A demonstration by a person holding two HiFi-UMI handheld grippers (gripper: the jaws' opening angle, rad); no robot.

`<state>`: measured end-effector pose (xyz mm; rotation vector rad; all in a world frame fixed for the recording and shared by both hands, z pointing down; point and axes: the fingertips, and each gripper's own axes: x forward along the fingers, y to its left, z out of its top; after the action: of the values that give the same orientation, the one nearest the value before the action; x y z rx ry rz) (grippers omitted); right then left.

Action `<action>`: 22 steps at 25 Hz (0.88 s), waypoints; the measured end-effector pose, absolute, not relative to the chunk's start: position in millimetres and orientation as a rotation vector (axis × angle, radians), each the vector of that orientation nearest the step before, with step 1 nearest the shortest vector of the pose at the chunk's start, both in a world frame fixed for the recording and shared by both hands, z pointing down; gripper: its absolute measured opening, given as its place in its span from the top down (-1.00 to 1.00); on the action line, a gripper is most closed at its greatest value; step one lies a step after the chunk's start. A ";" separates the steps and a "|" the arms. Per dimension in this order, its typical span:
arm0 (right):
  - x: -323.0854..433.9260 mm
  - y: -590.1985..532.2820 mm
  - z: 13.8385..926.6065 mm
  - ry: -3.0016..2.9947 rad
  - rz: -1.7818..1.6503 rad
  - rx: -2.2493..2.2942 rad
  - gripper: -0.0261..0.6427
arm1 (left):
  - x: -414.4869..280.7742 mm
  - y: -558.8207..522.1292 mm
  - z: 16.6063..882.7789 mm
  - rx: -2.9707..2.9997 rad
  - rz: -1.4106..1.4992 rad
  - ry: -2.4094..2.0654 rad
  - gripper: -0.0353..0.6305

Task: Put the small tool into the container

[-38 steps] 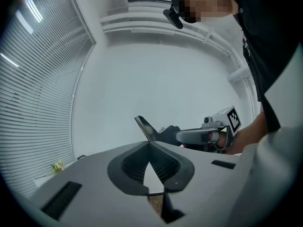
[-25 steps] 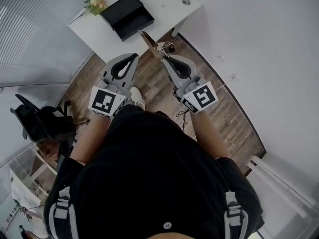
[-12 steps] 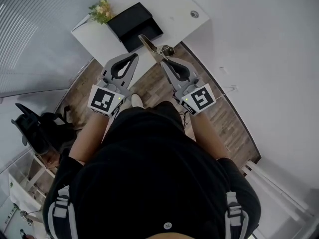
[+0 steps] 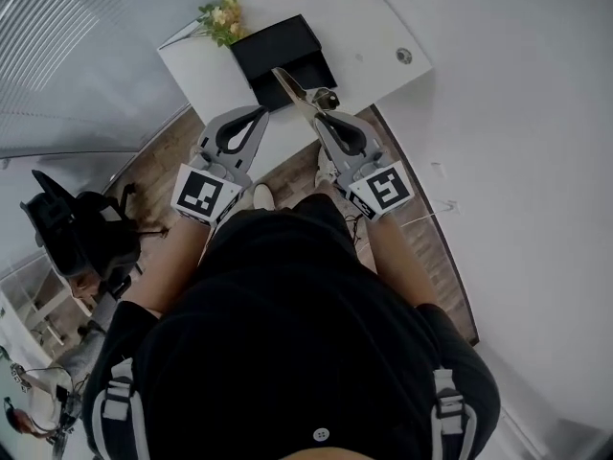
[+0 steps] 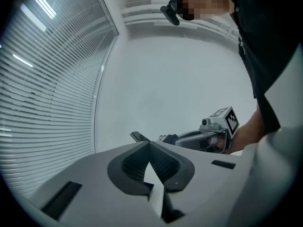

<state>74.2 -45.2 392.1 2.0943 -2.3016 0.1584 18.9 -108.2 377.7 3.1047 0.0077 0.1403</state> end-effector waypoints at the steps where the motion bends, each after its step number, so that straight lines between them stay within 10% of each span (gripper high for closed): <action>1: 80.0 -50.9 395.0 -2.324 0.159 2.063 0.85 | 22.8 -112.0 379.7 3.110 0.159 -0.025 0.88; 22: 157.8 -163.9 480.9 -2.560 0.121 1.204 0.85 | 78.9 -188.0 419.4 2.907 0.213 -0.890 0.88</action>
<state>157.8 -163.9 480.9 1.2036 -2.5598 0.1215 78.9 -188.0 419.4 2.9068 -0.8895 0.2127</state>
